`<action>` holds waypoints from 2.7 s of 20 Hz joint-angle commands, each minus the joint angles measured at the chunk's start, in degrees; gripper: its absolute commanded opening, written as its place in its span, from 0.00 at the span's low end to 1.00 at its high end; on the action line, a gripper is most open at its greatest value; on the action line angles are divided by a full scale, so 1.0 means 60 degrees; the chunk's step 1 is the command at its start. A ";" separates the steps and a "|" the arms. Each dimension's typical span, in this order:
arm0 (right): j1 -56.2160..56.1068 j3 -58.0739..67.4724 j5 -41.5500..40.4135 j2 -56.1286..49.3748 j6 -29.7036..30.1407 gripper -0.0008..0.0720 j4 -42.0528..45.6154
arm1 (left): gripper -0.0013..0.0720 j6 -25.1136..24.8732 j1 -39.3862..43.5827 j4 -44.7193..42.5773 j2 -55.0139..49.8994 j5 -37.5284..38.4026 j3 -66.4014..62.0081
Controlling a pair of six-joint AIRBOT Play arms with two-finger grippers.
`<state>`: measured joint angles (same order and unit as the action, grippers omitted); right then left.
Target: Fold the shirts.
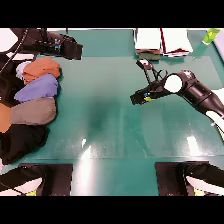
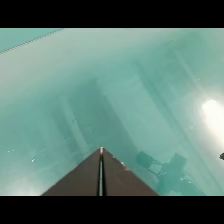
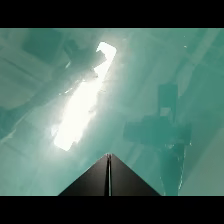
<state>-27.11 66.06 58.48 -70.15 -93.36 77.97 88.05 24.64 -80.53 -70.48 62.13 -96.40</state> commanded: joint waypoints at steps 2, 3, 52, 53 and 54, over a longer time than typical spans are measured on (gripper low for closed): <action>-0.0011 0.0004 0.0018 -0.0007 0.0000 0.04 0.0000 | 0.06 0.0000 0.0004 -0.0004 -0.0004 -0.0004 0.0000; -0.0011 0.0004 0.0033 -0.0007 0.0000 0.04 0.0000 | 0.06 0.0000 0.0004 -0.0004 -0.0004 -0.0004 0.0000; 0.0011 0.0007 -0.0612 0.1049 0.0000 0.04 0.0015 | 0.05 0.0652 -0.5286 -0.2718 -0.4943 -0.3096 -0.1337; 0.0015 0.0047 -0.0871 0.1402 0.0004 0.04 0.0044 | 0.05 0.0412 -0.5176 -0.2710 -0.4386 -0.3093 -0.1606; 0.0073 0.0244 -0.1016 0.1716 0.0004 0.04 0.0047 | 0.05 0.0168 -0.5005 -0.2703 -0.3774 -0.3016 -0.1880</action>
<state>-27.05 66.46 55.75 -64.12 -93.36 77.93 92.27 -6.79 -96.92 -100.07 42.37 -103.68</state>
